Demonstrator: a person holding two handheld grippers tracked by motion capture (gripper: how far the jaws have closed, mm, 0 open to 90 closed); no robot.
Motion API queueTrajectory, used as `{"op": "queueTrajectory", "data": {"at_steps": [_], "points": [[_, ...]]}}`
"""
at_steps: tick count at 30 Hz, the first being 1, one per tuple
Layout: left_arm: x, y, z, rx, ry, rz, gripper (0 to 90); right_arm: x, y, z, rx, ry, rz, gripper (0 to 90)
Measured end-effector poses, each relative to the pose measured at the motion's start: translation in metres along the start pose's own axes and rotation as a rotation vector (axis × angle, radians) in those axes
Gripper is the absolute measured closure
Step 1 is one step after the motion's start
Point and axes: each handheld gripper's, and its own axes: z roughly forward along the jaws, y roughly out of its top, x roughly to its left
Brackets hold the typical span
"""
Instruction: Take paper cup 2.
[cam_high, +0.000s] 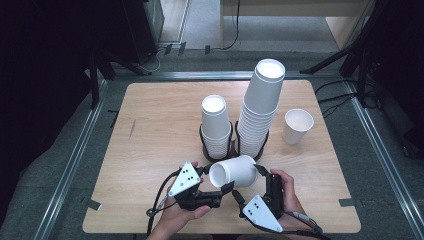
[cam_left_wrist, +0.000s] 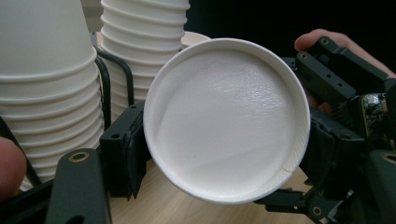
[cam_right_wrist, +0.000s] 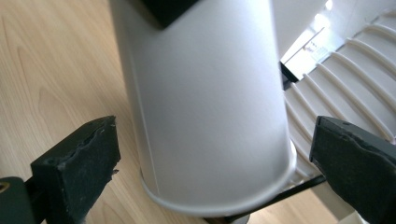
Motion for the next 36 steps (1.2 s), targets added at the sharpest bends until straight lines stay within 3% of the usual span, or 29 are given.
{"op": "queueTrajectory", "data": {"at_steps": [3,10,12,14,19,23,27,33,34,35,36], "points": [[0.001,0.0,-0.002,-0.02,0.009,0.014,25.9,-0.004,0.001,-0.005,-0.006,-0.001,0.073,2.0],[0.001,0.001,-0.008,-0.092,0.009,-0.002,25.9,-0.007,0.005,-0.017,-0.002,-0.03,0.256,2.0],[0.001,0.001,-0.008,-0.1,0.001,-0.001,25.8,-0.011,0.009,-0.021,-0.007,-0.023,0.353,2.1],[0.0,0.0,-0.009,-0.109,0.026,0.011,25.8,-0.015,0.013,-0.025,-0.029,-0.024,0.454,2.8],[0.001,0.0,-0.01,-0.148,0.048,0.009,25.8,-0.022,0.023,-0.028,-0.048,-0.043,0.625,3.5],[0.001,0.0,-0.011,-0.184,0.062,0.008,25.8,-0.025,0.026,-0.028,-0.057,0.007,0.784,4.0],[0.001,-0.002,-0.011,-0.213,0.062,0.017,25.8,-0.024,0.031,-0.027,-0.057,0.027,0.862,3.9],[-0.005,-0.004,-0.009,-0.242,0.091,0.043,25.8,-0.028,0.033,-0.027,-0.069,0.052,1.1,4.1],[-0.005,-0.004,-0.009,-0.242,0.091,0.043,25.8,-0.028,0.033,-0.027,-0.069,0.052,1.1,4.1],[-0.005,-0.005,-0.009,-0.25,0.099,0.048,25.8,-0.03,0.032,-0.027,-0.08,0.069,1.19,4.1],[-0.005,-0.005,-0.009,-0.252,0.104,0.049,25.8,-0.031,0.033,-0.027,-0.078,0.076,1.23,3.8]]}}
